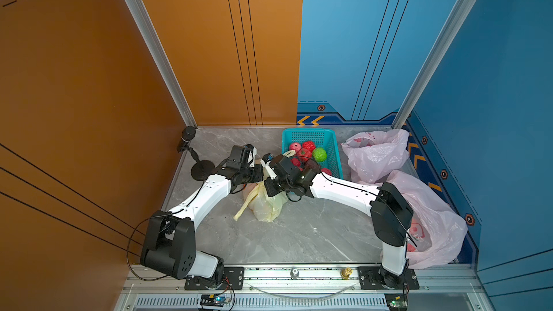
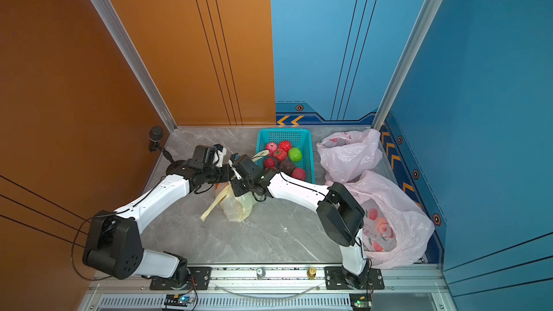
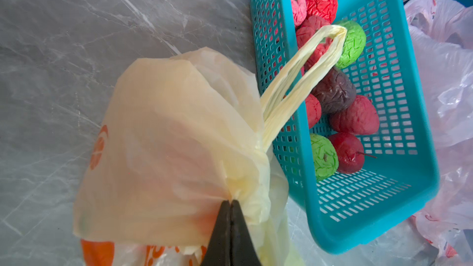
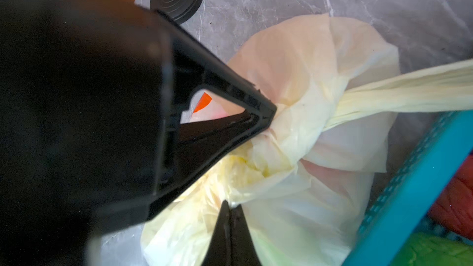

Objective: Untie the knot of a plastic bag & take out the apple
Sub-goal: Untie the plastic bag at the center of the board.

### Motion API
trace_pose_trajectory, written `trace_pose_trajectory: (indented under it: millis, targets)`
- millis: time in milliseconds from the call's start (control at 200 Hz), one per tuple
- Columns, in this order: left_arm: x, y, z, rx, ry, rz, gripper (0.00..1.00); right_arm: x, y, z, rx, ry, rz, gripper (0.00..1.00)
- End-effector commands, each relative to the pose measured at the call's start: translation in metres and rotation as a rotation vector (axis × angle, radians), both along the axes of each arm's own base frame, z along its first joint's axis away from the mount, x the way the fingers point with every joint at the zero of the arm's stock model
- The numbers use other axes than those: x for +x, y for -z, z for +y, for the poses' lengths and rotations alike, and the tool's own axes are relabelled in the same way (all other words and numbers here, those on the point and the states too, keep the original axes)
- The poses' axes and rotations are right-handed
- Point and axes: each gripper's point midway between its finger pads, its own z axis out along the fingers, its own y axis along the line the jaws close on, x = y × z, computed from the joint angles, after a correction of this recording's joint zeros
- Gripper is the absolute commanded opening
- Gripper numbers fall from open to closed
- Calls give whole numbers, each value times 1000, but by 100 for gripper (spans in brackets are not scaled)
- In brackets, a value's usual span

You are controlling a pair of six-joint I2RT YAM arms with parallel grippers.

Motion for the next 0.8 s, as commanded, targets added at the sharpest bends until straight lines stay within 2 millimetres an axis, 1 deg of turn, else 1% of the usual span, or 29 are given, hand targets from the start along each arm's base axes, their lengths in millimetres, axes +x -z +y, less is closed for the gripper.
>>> trace_pose_trajectory:
  millis: [0, 105, 205, 305, 375, 491, 566, 576, 596, 621, 666, 676, 691, 796]
  targets:
    - [5, -2, 19, 73, -44, -55, 0, -18, -16, -7, 3, -95, -39, 0]
    - [10, -14, 34, 96, -94, -115, 0, -29, -15, -19, -27, -159, -66, 0]
    - [14, -31, 48, 100, -136, -170, 0, -42, -10, -35, -73, -211, -83, 0]
    - [18, -46, 62, 99, -179, -217, 0, -61, -5, -49, -106, -289, -109, 0]
    - [22, -54, 72, 90, -205, -235, 0, -74, -5, -59, -121, -331, -123, 0]
    - [35, -68, 87, 57, -245, -273, 0, -92, -3, -74, -165, -362, -157, 0]
    - [42, -70, 94, 53, -262, -272, 0, -100, -1, -83, -204, -365, -182, 0]
    - [46, -76, 95, 47, -265, -297, 0, -102, 0, -84, -209, -364, -184, 0]
    - [50, -78, 96, 44, -269, -307, 0, -103, 0, -86, -217, -363, -194, 0]
    - [53, -79, 97, 42, -272, -309, 0, -106, 0, -88, -226, -364, -203, 0]
    - [57, -73, 100, 40, -278, -297, 0, -111, 3, -93, -241, -365, -213, 0]
    - [61, -82, 100, 35, -280, -317, 0, -112, 3, -94, -242, -366, -214, 0]
    - [64, -85, 101, 33, -283, -325, 0, -112, 3, -95, -245, -364, -218, 0]
    - [77, -83, 107, 20, -298, -322, 0, -118, 7, -106, -259, -359, -226, 0]
